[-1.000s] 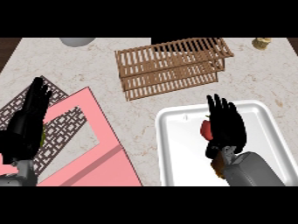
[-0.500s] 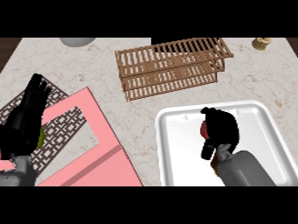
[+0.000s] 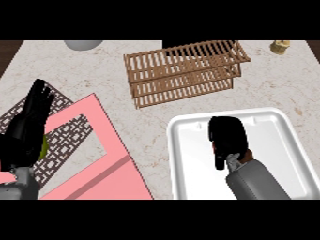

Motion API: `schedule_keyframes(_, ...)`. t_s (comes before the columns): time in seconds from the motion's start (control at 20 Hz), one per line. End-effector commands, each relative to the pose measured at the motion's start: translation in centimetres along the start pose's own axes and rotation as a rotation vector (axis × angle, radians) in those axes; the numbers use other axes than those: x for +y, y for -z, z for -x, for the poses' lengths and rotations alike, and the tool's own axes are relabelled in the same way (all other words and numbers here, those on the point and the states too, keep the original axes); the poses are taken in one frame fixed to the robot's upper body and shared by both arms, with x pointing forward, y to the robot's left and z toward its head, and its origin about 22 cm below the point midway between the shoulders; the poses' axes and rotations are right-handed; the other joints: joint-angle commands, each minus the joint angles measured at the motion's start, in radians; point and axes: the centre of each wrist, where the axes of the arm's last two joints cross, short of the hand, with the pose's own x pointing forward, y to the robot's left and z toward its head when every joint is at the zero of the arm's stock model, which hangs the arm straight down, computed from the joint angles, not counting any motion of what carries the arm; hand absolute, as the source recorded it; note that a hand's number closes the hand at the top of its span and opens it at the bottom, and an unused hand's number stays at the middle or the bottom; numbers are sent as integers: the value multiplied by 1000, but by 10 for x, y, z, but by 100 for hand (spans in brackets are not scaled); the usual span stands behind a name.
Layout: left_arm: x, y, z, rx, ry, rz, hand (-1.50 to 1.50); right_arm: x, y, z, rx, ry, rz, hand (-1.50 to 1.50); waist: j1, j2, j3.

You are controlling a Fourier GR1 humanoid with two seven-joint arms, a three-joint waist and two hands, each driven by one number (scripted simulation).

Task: Pick the bell pepper from the tray and place it in the tiered shelf

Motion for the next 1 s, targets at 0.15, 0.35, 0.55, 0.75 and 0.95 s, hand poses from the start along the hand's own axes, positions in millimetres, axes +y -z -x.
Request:
schedule_keyframes(0.15, -10, 6, 9, -19, 12, 21, 0, 18, -48, -84, -218, 63, -102, 150, 11, 10, 5)
schedule_keyframes(0.35, -8, 2, -1, -9, -2, 17, 0, 14, -68, -89, -251, 204, -121, 150, 9, 7, 6)
schedule_keyframes(0.55, -11, -3, 5, 4, -6, -8, 0, -35, -92, -90, -325, 320, -65, 150, -4, 5, 5)
schedule_keyframes(0.75, 10, -3, 0, 11, 18, -7, 0, -77, -115, -89, -335, 529, 57, 150, -4, 3, 6)
schedule_keyframes(0.95, 0, -10, 10, 13, 10, -10, 0, -127, -140, -78, -285, 691, 208, 150, -5, 0, 5)
